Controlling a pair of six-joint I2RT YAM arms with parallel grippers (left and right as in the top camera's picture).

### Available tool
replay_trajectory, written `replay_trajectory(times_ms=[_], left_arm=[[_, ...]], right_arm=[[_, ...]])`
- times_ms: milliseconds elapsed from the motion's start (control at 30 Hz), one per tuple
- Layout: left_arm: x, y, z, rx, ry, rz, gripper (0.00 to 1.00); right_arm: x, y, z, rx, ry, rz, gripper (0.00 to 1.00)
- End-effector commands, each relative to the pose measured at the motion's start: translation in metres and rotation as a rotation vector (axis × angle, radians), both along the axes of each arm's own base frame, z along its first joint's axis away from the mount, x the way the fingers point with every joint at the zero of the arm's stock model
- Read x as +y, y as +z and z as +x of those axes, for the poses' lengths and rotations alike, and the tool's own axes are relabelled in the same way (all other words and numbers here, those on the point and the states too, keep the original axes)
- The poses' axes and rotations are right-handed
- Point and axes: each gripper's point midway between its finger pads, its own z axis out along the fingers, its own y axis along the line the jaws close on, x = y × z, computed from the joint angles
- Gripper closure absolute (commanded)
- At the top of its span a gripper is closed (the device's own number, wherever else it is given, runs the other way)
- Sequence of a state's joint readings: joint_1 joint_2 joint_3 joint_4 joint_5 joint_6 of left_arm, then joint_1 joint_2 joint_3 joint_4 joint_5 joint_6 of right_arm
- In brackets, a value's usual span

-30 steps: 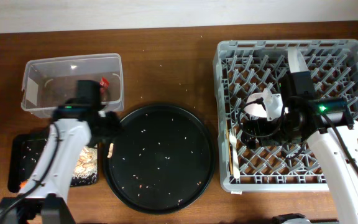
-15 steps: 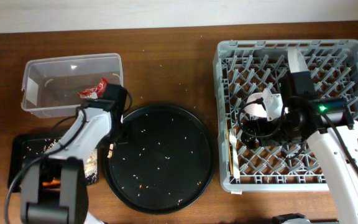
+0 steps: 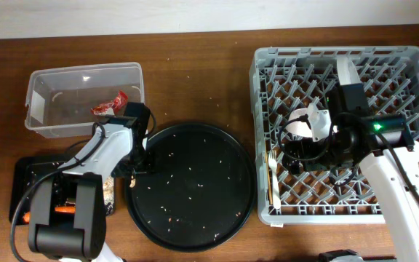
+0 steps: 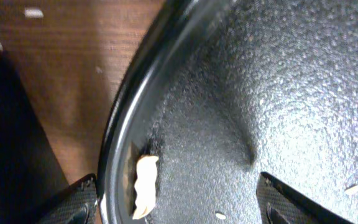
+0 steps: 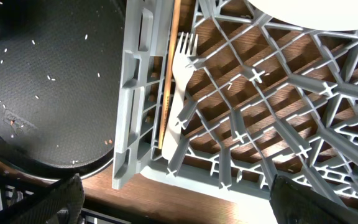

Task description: Sort waste into correct bins and load items into the dishwasher rack

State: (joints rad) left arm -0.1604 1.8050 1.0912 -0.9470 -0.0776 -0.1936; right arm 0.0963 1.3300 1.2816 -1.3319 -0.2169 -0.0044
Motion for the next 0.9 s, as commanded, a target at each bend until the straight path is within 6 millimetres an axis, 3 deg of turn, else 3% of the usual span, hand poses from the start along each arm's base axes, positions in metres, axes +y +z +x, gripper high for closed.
replay_trajectory(times_ms=[0,133,300,567,700,867], left_arm=[[-0.006,0.012,0.008,-0.017,-0.009,-0.03,0.21],[-0.011,0.033,0.018,-0.08,-0.019,-0.041,0.21],[-0.017,0.039,0.008,-0.059,-0.016,-0.064,0.21],[-0.013,0.003,-0.021,0.001,0.006,-0.062,0.21],[-0.013,-0.02,-0.024,-0.023,0.007,-0.067,0.21],[-0.016,-0.023,-0.026,-0.022,0.009,-0.086,0.26]], right_arm=[[0.0,-0.001,0.0,-0.001,0.011,-0.013,0.02],[0.0,-0.001,0.0,-0.002,0.011,-0.013,0.02],[0.0,-0.001,0.0,-0.003,0.011,-0.013,0.02],[0.0,-0.002,0.0,0.001,0.011,-0.013,0.02],[0.0,-0.002,-0.001,0.002,0.011,-0.013,0.02],[0.0,-0.002,-0.001,0.005,0.011,-0.014,0.02]])
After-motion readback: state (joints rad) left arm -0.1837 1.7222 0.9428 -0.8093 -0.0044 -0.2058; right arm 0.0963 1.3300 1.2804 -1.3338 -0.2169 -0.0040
